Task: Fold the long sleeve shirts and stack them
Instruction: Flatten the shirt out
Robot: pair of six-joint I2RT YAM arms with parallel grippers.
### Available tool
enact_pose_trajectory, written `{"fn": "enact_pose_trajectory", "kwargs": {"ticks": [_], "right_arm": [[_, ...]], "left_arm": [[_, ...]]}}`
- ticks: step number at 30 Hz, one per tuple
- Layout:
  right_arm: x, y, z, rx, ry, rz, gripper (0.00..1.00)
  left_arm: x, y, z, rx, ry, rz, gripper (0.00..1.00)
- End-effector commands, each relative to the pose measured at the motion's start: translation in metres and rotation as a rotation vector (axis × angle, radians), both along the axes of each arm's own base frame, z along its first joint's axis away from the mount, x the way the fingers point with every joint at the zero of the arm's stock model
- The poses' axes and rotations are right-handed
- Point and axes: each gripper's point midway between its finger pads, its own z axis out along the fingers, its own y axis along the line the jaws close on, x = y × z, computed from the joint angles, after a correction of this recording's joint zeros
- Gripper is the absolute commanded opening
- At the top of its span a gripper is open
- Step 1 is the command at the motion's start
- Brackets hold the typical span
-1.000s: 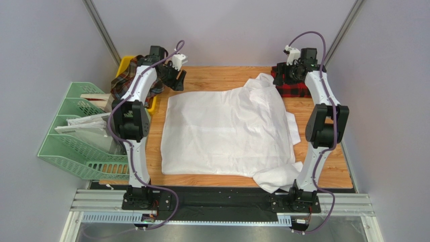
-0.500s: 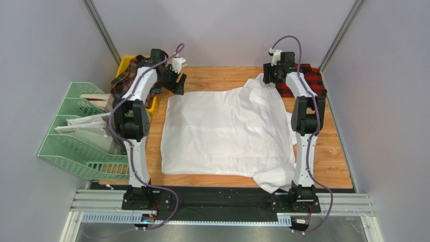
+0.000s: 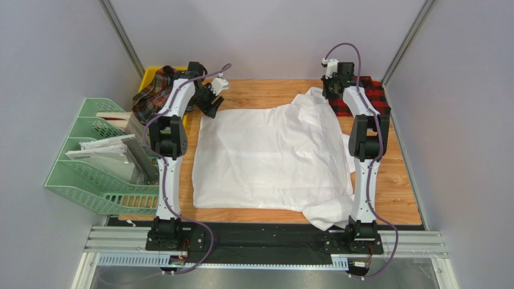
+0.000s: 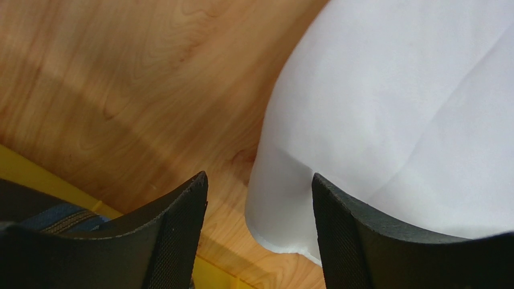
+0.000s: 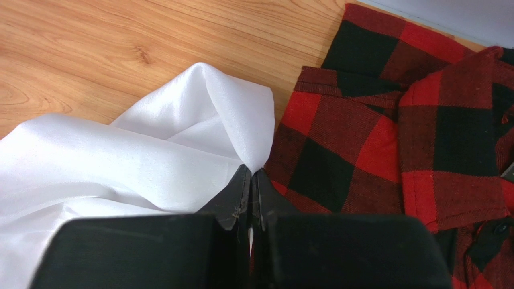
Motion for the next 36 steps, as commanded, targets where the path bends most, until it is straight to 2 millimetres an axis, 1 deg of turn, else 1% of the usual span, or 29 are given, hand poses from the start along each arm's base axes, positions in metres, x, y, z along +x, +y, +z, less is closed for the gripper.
{"fn": "enact_pose_trajectory", "kwargs": {"ticks": [1,2,3,6,9,12,14,15,16,17,18,19,20,21,22,23,24,25,26,27,28,29,30,31,32,33,34,35,36], "right_arm": [[0.008,0.006,0.05,0.0,-0.114,0.06,0.0],[0.007,0.007,0.051,0.005,-0.112,0.066,0.0],[0.006,0.009,0.058,0.013,-0.12,0.076,0.0],[0.003,0.013,0.064,0.021,-0.127,0.098,0.0],[0.002,0.013,0.066,0.014,-0.13,0.109,0.0],[0.002,0.014,0.069,0.011,-0.137,0.118,0.0],[0.002,0.015,0.073,0.016,-0.144,0.123,0.0],[0.003,0.016,0.075,0.018,-0.149,0.125,0.0],[0.003,0.017,0.08,0.023,-0.158,0.127,0.0],[0.002,0.017,0.084,0.026,-0.163,0.128,0.0],[0.001,0.019,0.089,0.033,-0.171,0.134,0.0],[0.0,0.02,0.095,0.038,-0.178,0.138,0.0],[-0.003,0.021,0.11,0.041,-0.199,0.142,0.0],[-0.008,0.024,0.116,0.049,-0.202,0.16,0.0],[-0.014,0.026,0.123,0.052,-0.199,0.171,0.0],[-0.023,0.028,0.148,0.052,-0.231,0.186,0.0],[-0.032,0.032,0.152,0.061,-0.226,0.216,0.0],[-0.042,0.035,0.156,0.07,-0.218,0.231,0.0],[-0.051,0.035,0.168,0.075,-0.227,0.245,0.0],[-0.066,0.038,0.195,0.078,-0.264,0.276,0.0],[-0.082,0.037,0.193,0.088,-0.226,0.287,0.0],[-0.095,0.04,0.2,0.108,-0.221,0.314,0.0],[-0.116,0.041,0.227,0.104,-0.257,0.33,0.0],[-0.135,0.04,0.215,0.107,-0.201,0.346,0.0],[-0.15,0.037,0.214,0.108,-0.182,0.353,0.0],[-0.167,0.039,0.219,0.104,-0.177,0.377,0.0],[-0.198,0.038,0.229,0.066,-0.175,0.424,0.0],[-0.222,0.039,0.209,0.057,-0.116,0.451,0.0],[-0.248,0.038,0.199,0.049,-0.06,0.467,0.0]], "left_arm": [[-0.014,-0.014,0.015,-0.013,-0.004,-0.136,0.7],[-0.014,-0.019,0.016,-0.041,-0.003,-0.135,0.7],[-0.014,-0.021,0.017,-0.054,-0.006,-0.136,0.7],[-0.012,-0.029,0.018,-0.092,-0.019,-0.134,0.68],[-0.002,-0.031,0.012,-0.091,-0.041,-0.127,0.67],[0.005,-0.035,0.005,-0.089,-0.048,-0.136,0.62],[0.004,-0.041,0.002,-0.079,-0.042,-0.163,0.46],[0.001,-0.043,0.0,-0.069,-0.042,-0.196,0.26],[-0.004,-0.044,-0.003,-0.06,-0.026,-0.208,0.12],[-0.005,-0.047,-0.005,-0.031,-0.025,-0.214,0.02],[-0.005,-0.046,-0.004,-0.019,-0.028,-0.216,0.0],[-0.006,-0.047,0.005,-0.023,-0.041,-0.213,0.0],[-0.006,-0.049,0.012,-0.044,-0.05,-0.212,0.0],[-0.007,-0.05,0.035,-0.055,-0.089,-0.209,0.0],[-0.008,-0.05,0.039,-0.066,-0.104,-0.202,0.0],[-0.01,-0.051,0.05,-0.083,-0.127,-0.205,0.0],[-0.014,-0.051,0.084,-0.094,-0.196,-0.209,0.0],[-0.02,-0.051,0.083,-0.101,-0.206,-0.213,0.0],[-0.025,-0.051,0.094,-0.109,-0.23,-0.22,0.0],[-0.034,-0.052,0.124,-0.116,-0.29,-0.238,0.0],[-0.048,-0.052,0.121,-0.122,-0.267,-0.248,0.0],[-0.058,-0.053,0.128,-0.127,-0.282,-0.282,0.0],[-0.072,-0.052,0.15,-0.125,-0.32,-0.304,0.0],[-0.095,-0.05,0.136,-0.123,-0.26,-0.324,0.0],[-0.109,-0.051,0.135,-0.123,-0.246,-0.348,0.0],[-0.131,-0.05,0.148,-0.121,-0.264,-0.389,0.0],[-0.156,-0.047,0.126,-0.121,-0.192,-0.413,0.0],[-0.175,-0.049,0.12,-0.124,-0.167,-0.449,0.0],[-0.21,-0.045,0.108,-0.119,-0.116,-0.498,0.0]]}}
